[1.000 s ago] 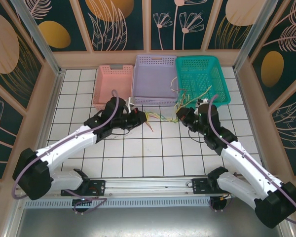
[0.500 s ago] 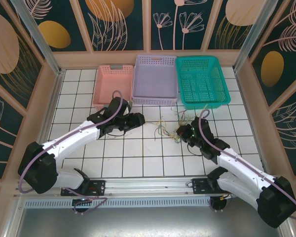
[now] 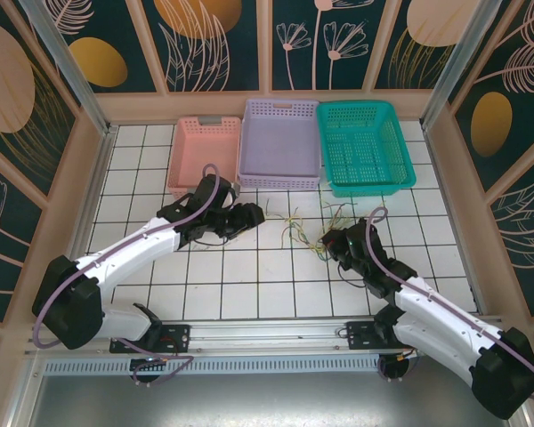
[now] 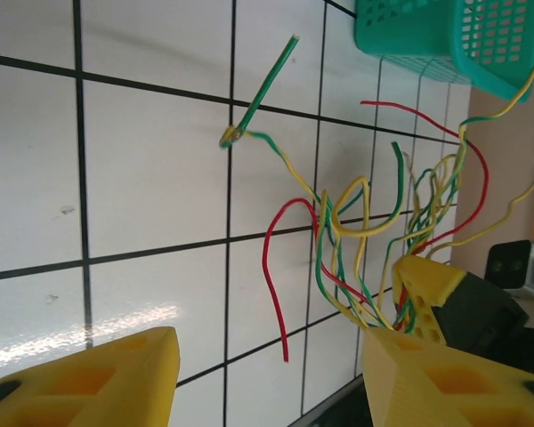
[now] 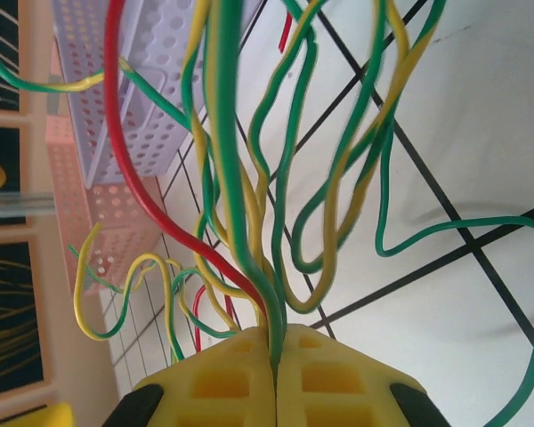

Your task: Untangle the cables

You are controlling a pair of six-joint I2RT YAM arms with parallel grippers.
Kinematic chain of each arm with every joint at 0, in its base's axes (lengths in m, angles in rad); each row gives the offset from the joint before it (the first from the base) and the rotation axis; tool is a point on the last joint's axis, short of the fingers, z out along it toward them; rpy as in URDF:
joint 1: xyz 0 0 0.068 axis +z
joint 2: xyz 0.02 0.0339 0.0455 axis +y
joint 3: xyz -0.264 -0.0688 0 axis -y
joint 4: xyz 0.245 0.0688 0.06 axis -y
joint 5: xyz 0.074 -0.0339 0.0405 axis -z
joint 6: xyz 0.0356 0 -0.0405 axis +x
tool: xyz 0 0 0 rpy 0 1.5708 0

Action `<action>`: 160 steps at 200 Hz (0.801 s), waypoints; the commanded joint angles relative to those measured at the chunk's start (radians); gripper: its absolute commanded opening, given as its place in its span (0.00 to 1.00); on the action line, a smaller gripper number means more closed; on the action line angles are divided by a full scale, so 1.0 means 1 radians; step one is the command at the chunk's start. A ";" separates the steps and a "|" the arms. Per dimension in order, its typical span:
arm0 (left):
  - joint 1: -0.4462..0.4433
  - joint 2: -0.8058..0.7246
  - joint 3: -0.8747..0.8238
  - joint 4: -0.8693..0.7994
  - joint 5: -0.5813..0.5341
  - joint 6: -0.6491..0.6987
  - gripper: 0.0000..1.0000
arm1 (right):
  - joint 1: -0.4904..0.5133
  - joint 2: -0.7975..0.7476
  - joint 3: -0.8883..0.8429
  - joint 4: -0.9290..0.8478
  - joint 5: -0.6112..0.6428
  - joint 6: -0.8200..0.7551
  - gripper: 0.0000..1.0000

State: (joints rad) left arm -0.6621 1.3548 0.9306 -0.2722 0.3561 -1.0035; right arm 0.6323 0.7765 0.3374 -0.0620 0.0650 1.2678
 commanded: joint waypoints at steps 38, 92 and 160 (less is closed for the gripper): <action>-0.015 -0.140 -0.104 0.259 0.086 -0.034 0.46 | 0.009 -0.002 0.227 -0.108 0.177 0.320 0.00; -0.070 -0.121 -0.145 0.457 0.100 -0.027 0.48 | 0.008 0.099 0.455 -0.147 0.211 0.420 0.00; -0.202 -0.020 -0.106 0.680 -0.079 0.167 0.68 | 0.008 0.201 0.632 -0.164 0.178 0.443 0.00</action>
State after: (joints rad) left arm -0.8318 1.3186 0.7959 0.2733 0.3805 -0.9699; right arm 0.6350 0.9562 0.9005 -0.1989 0.2447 1.6840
